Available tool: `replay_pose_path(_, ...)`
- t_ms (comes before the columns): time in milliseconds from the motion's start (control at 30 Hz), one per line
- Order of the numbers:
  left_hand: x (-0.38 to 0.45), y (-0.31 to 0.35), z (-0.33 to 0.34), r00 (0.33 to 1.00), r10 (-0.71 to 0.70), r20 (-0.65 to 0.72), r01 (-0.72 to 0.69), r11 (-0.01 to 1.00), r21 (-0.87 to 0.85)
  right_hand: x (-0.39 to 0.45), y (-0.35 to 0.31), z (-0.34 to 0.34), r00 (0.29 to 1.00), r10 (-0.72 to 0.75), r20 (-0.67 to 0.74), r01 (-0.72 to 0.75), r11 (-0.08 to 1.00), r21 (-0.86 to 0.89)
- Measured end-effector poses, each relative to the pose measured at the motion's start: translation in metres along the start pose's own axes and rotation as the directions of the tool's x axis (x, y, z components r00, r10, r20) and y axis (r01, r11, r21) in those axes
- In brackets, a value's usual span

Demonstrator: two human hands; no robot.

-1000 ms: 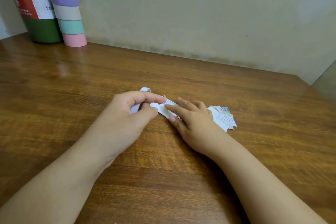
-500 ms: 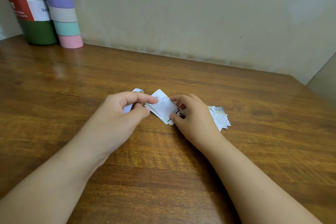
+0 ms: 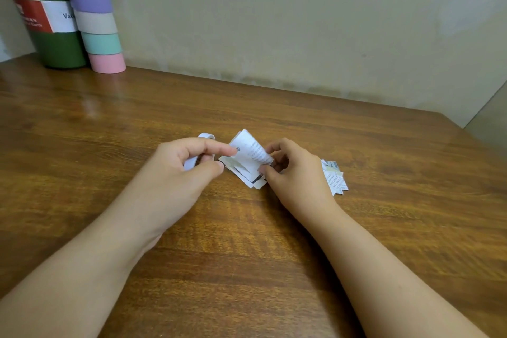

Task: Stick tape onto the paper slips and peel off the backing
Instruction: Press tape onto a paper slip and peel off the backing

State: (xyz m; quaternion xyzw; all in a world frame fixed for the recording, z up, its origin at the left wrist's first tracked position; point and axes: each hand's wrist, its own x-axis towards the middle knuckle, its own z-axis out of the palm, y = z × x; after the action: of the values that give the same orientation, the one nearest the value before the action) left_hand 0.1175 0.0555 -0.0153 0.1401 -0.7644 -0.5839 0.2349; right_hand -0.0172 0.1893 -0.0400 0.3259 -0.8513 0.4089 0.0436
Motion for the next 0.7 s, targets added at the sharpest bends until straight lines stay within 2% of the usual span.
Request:
replay_pose_path(400, 0.0007, 0.001, -0.0011, 1.0, -0.002, 0.019, 0.002, 1.0, 0.005, 0.0014, -0.0013, -0.0046, 0.998, 0.051, -0.034, -0.051, 0.999, 0.005)
replay_pose_path(567, 0.0009, 0.002, -0.0003, 1.0, 0.0, 0.015, 0.0, 1.0, 0.01, 0.0025, -0.004, -0.0068, 0.995, 0.071, 0.07, -0.068, 0.997, -0.038)
replay_pose_path(700, 0.0009, 0.0018, -0.0002, 1.0, -0.004, 0.014, 0.004, 1.0, 0.006, 0.0001, -0.0054, -0.0071, 0.994, 0.001, 0.106, 0.008, 0.996, -0.091)
